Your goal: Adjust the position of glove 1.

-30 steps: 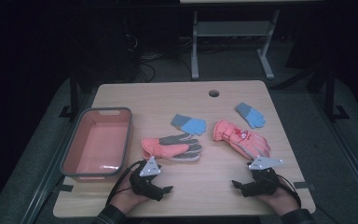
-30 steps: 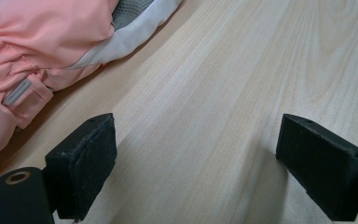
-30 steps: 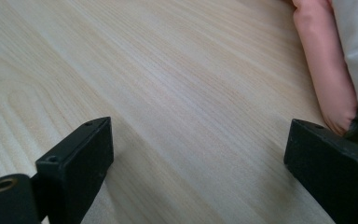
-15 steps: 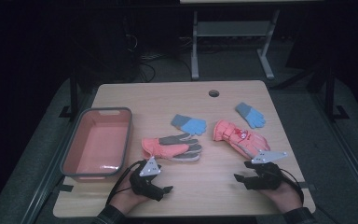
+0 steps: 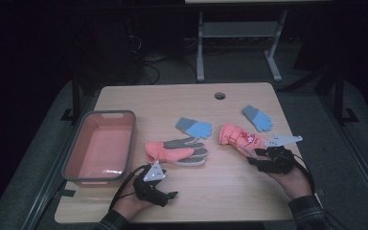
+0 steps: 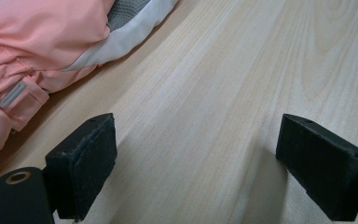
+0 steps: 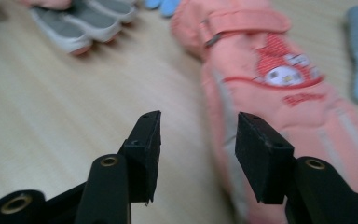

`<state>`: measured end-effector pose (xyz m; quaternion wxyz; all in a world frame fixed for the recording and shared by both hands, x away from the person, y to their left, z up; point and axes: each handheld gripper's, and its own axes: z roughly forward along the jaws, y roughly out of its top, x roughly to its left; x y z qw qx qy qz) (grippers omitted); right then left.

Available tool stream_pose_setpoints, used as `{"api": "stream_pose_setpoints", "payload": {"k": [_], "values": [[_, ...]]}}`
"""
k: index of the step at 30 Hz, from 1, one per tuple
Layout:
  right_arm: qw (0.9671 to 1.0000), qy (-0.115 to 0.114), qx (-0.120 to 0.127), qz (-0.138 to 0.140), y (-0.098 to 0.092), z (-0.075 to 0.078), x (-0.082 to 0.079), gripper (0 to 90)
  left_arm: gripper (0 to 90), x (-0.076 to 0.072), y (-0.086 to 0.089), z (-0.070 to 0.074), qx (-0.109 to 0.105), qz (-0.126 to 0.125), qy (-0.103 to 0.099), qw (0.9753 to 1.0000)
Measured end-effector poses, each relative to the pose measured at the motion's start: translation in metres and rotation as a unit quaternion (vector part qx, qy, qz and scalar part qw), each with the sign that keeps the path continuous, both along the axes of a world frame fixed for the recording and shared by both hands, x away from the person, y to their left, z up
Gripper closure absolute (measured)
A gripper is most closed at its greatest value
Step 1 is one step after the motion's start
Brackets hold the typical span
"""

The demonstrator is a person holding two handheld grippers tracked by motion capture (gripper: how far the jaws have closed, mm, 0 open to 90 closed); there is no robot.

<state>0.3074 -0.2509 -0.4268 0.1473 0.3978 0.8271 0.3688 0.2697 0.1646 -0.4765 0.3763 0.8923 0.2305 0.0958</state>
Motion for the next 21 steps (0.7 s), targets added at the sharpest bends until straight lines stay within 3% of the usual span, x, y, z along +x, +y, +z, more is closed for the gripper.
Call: {"api": "stream_pose_setpoints", "payload": {"k": [7,13,21], "values": [[0.9992,-0.015,0.016,-0.034,-0.012,0.010,0.029,53.7,11.7,0.000,0.000,0.000,0.000,0.000,0.000,1.0000],[0.9978,-0.024,0.005,-0.061,-0.020,0.013,0.055,59.8,11.8,0.000,0.000,0.000,-0.001,0.001,0.001,1.0000],[0.9947,-0.018,0.000,-0.101,-0.028,-0.002,0.095,68.8,11.8,0.000,0.000,0.000,-0.002,0.000,0.002,1.0000]]}}
